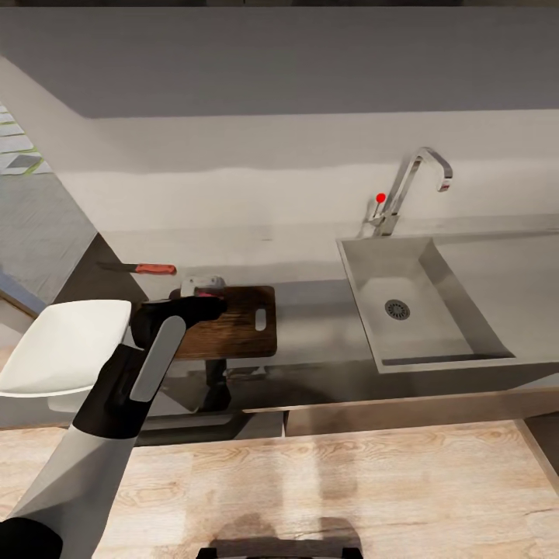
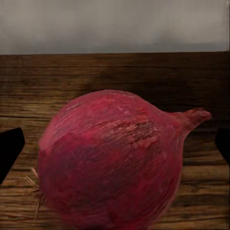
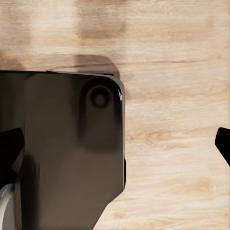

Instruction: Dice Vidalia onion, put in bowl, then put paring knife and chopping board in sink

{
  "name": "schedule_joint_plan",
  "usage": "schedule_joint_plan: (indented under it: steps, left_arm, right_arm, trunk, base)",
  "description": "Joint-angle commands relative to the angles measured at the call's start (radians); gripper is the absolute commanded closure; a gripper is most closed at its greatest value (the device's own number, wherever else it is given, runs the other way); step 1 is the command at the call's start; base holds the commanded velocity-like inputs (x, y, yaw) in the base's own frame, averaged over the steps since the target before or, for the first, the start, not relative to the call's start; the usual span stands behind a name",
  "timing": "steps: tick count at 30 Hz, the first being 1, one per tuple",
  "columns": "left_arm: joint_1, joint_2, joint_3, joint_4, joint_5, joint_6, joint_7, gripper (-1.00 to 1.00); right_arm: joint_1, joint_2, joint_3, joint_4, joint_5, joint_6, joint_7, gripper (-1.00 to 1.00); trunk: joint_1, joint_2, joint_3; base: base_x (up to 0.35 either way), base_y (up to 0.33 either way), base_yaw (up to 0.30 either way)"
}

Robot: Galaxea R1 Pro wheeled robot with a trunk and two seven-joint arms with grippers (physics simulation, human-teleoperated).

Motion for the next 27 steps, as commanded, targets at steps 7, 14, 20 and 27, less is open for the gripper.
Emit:
schedule_joint_plan:
  steps: [7,14,20,27]
  left_arm:
    - [-0.002,-0.023,0.005,-0.015,0.010,0.004,0.010,-1.00]
    - [-0.004,-0.054,0.007,-0.017,0.010,0.002,0.010,-1.00]
    - [-0.005,-0.059,0.007,-0.017,0.008,-0.001,0.010,-1.00]
    - [-0.005,-0.053,0.039,-0.017,0.004,-0.005,0.010,-1.00]
  right_arm:
    - [0.000,0.000,-0.003,0.000,0.011,-0.002,-0.008,-1.00]
    - [0.000,0.000,-0.003,0.000,0.011,-0.002,-0.008,-1.00]
    - [0.000,0.000,-0.003,0.000,0.011,-0.001,-0.008,-1.00]
    - [0.000,0.000,-0.003,0.000,0.011,-0.001,-0.008,-1.00]
  trunk:
    - [0.001,-0.002,-0.001]
    - [0.001,-0.002,-0.001]
    - [0.001,-0.002,-0.001]
    - [0.001,-0.002,-0.001]
  base:
    - [0.000,0.000,0.000]
    - [-0.003,0.000,0.000]
    - [-0.233,0.000,0.000]
    - [-0.330,0.000,0.000]
